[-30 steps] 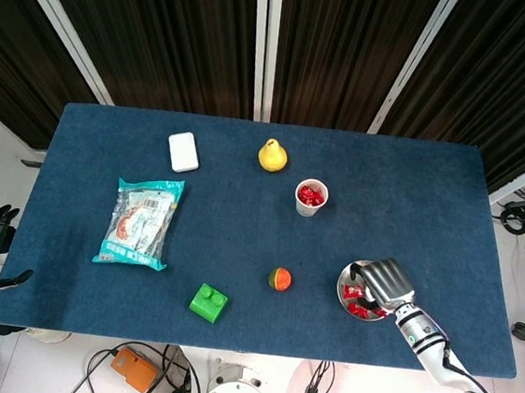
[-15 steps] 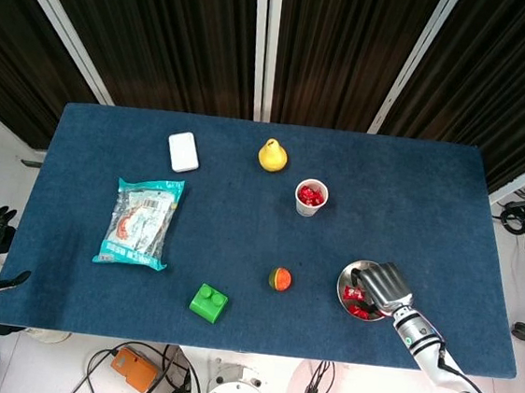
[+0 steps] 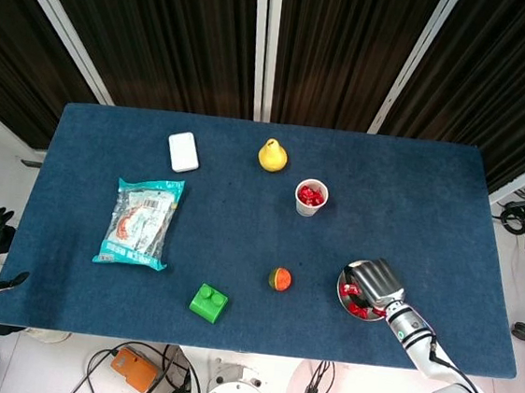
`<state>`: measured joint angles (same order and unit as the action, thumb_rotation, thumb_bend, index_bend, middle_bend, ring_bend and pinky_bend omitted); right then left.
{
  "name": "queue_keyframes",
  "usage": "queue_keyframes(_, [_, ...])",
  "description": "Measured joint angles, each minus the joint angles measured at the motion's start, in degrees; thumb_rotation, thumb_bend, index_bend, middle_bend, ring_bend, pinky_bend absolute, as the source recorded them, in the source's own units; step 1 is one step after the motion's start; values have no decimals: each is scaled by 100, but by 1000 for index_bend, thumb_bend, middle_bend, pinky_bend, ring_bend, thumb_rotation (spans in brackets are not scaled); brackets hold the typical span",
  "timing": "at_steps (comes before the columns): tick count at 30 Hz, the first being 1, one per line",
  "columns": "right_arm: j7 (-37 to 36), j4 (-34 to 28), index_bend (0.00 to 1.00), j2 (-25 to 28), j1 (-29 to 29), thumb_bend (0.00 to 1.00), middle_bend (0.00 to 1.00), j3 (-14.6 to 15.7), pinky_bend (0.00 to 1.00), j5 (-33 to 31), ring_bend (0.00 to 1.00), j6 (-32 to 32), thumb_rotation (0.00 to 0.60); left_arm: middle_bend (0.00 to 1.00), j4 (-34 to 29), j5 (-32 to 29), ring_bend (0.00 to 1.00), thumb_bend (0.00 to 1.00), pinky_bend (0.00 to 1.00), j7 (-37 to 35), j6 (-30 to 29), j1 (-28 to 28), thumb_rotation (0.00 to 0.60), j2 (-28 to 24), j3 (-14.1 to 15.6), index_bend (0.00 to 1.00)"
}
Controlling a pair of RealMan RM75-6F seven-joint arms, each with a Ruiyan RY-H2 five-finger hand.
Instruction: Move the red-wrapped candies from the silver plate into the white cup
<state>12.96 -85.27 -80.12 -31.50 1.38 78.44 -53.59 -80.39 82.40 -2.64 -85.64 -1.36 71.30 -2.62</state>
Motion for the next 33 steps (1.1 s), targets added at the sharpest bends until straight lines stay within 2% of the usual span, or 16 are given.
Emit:
queue_keyframes(6, [-220,-143,681,177,3,617,908,-309,1000,-13,1000,-282,600,55,-14,20,0,0,0,3,-13,-5,600,-19,-7,80])
queue_keyframes(11, [-434,-197,681,313,-220,617,908,-924,1000,-201,1000,-360,600,55,-63,50,0,0,0,43,-18,-26,600,-38,-15,80])
queue_keyframes(16, [-439,70,676,206,-778,617,908,-1565,1000,-821,1000,19,600,55,-140,44,0,0,0,118,-5,-38,600,-59,-18,80])
queue_keyframes(19, [-245,494,668,-44,-1184,617,908,-1764,1000,-1331,1000,382,600,55,-184,18,0,0,0,153,-6,-26,600,-72,-17,80])
queue_keyframes(25, [312,1271,636,-672,-1957,613,909,-1984,1000,-2156,1000,963,600,55,-214,-51,0,0,0,191,7,22,600,-103,2,80])
queue_keyframes(33, [663,1479,560,-937,-2266,612,908,-1889,1000,-2511,1000,1112,600,55,-191,-51,0,0,0,180,11,31,600,-93,8,80])
